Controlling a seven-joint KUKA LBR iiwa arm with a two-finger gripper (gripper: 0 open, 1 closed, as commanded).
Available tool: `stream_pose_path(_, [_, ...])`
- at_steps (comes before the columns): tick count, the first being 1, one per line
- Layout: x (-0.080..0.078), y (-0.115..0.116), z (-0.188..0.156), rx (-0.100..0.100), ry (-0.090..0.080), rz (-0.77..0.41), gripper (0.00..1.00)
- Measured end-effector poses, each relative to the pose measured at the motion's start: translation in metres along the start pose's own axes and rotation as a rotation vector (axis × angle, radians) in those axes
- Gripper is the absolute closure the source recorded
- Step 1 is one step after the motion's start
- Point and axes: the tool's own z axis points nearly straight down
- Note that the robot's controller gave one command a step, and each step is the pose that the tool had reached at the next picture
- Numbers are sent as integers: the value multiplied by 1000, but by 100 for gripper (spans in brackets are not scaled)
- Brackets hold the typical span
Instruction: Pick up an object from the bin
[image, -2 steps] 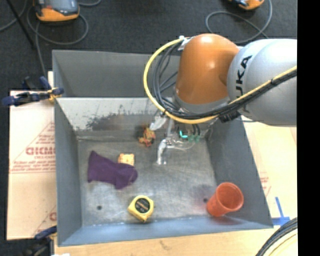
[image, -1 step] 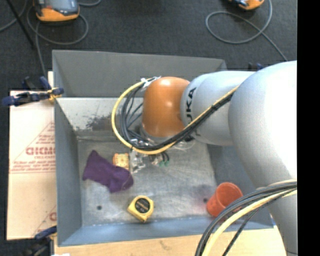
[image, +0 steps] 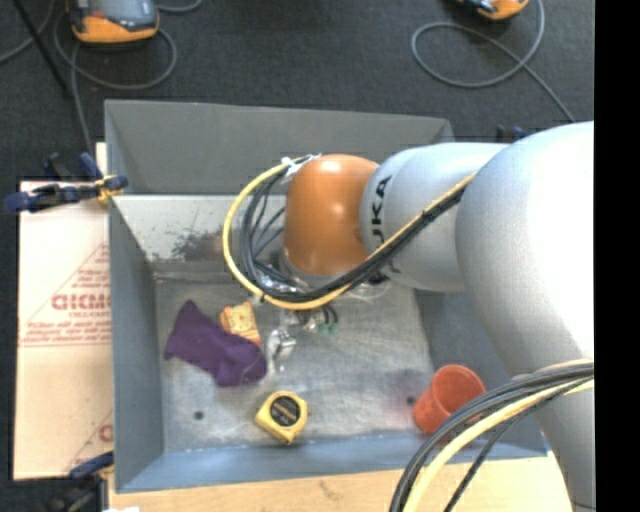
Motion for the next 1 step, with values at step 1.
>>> stream_pose_path(1, [0,0,0,0,0,1,0])
